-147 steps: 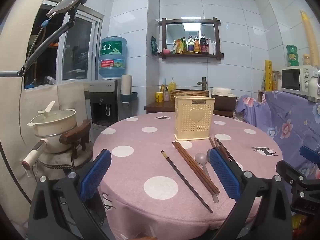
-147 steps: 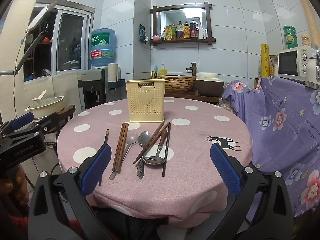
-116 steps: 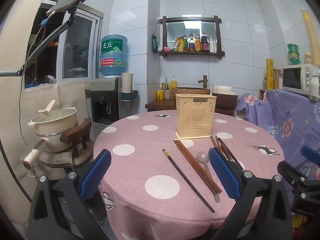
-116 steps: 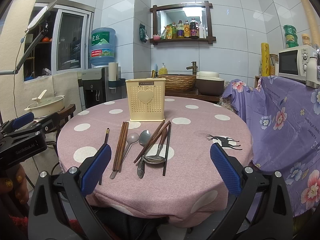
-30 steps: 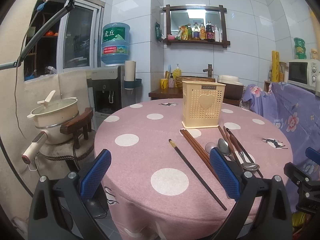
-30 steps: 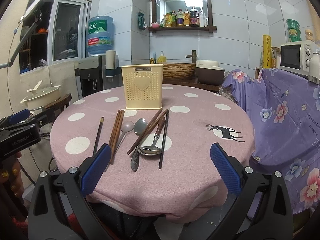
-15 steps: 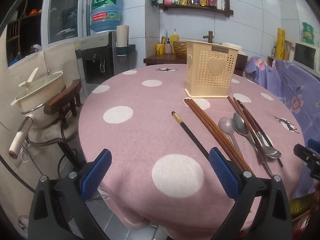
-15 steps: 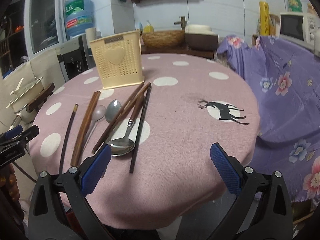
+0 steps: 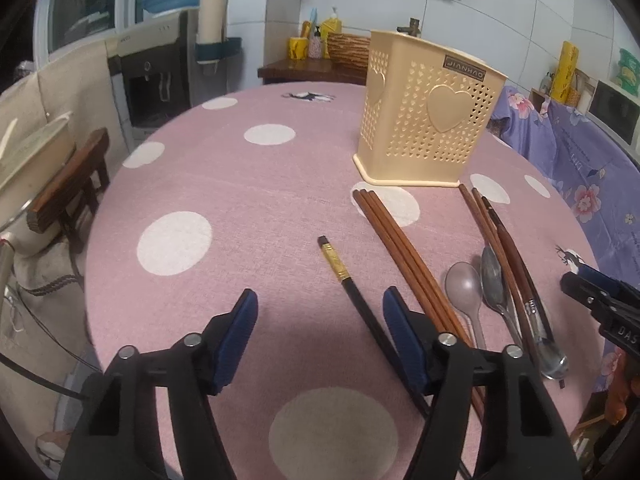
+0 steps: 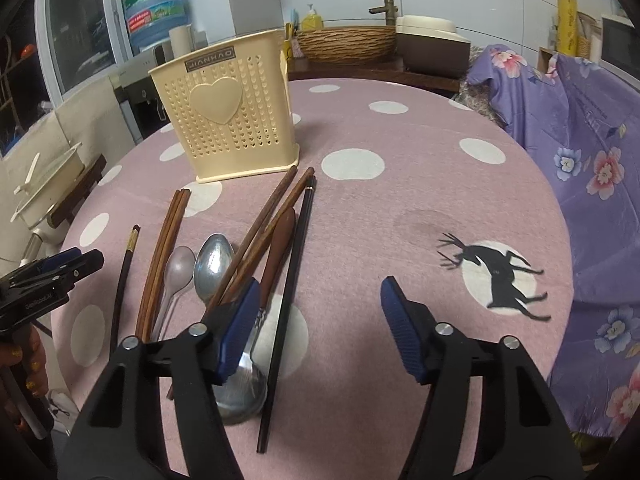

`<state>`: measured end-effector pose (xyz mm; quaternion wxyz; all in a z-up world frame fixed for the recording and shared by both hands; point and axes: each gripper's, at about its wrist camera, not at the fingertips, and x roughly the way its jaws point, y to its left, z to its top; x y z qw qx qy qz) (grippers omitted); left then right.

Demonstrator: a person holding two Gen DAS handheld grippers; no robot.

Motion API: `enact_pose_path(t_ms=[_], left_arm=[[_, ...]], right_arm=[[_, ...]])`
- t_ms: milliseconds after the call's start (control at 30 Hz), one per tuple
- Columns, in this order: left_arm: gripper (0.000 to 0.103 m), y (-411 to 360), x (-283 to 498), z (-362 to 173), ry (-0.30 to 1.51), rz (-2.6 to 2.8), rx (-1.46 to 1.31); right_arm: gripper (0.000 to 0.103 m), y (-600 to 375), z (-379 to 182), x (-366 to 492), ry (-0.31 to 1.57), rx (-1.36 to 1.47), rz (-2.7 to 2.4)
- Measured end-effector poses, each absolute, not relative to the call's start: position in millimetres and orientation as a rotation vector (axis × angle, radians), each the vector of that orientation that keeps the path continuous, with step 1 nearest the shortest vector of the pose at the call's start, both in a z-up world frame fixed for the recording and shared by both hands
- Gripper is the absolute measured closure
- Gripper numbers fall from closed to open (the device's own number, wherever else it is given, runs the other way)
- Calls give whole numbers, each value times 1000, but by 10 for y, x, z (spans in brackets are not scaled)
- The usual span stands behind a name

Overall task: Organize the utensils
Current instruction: 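Move the left tool to the yellow-tipped black chopstick while the right tool approaches another black chopstick, then close the left tool on the yellow-tipped chopstick while the right tool closes on a black chopstick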

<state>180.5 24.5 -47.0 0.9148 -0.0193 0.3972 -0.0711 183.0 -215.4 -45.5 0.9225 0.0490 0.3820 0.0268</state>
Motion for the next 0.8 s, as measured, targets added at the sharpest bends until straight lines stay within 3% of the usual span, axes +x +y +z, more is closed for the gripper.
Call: enact_pose_path(t_ms=[133,200,267,500,800], left_arm=[[50,178,1886,-526,856,-157,-29],[63,161,1962,-560,882,-154,-29],[69,159,2043,-600,915,-157,-45],[75,32,2181,-628,923,-161,14],[88,-34,2399,-618,946,-189,41]], right_arm=[[45,-2138,-464,1914,782,100,54],[45,-2133,-458,1936,779,95,45],[45,-2128,-452,1963,778,87,48],[62,-2176,-445,2259,814,82,48],[73,-2163,-545,2777,903,129,87]])
